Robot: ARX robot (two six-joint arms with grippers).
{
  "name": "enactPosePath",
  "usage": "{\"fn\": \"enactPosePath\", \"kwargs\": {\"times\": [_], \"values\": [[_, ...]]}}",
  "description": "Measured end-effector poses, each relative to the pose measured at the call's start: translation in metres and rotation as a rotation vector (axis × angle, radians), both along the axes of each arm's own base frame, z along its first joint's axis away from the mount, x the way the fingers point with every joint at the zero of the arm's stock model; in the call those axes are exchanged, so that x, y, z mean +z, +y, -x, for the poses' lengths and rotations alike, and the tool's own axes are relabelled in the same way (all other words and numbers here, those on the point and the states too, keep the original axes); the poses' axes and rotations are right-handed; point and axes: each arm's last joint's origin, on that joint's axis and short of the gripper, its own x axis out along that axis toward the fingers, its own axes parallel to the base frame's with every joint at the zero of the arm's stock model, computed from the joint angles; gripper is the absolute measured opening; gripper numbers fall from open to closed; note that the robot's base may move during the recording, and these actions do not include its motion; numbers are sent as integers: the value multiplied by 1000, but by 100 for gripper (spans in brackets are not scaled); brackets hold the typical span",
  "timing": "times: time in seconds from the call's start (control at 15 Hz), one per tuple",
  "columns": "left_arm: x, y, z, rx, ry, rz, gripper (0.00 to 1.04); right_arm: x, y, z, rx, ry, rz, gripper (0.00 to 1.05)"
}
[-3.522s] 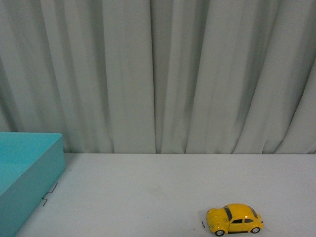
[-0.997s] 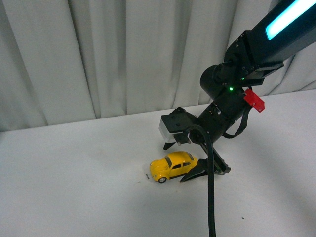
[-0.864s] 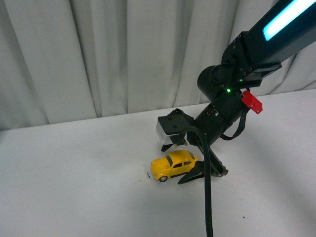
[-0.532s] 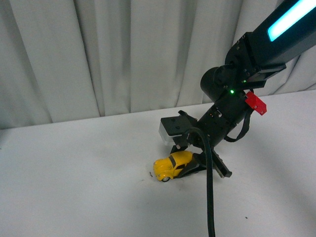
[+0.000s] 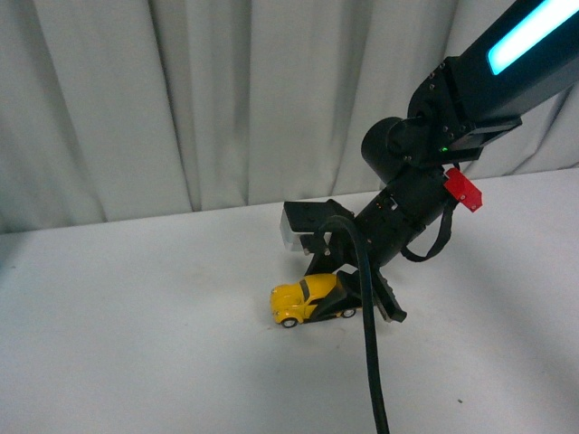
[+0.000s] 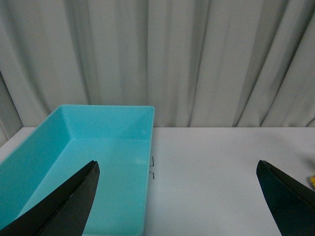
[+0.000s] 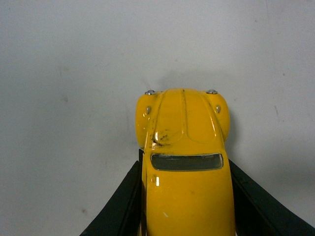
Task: Wind up and store yellow beetle toy
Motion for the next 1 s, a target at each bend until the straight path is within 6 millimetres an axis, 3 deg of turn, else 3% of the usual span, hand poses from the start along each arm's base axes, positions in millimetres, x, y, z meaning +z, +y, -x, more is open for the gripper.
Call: {"fn": "enactPosePath", "kwargs": {"times": [0.2,0.66,1.0], "values": [[0,0,0,0,0,0,98,0,9,-1,-14,4,-10,42],[0,0,0,0,0,0,98,-8,9,-4,-27,21,-19,42],[0,0,0,0,0,0,98,-11,-4,-2,-20,6,-16,42]]}}
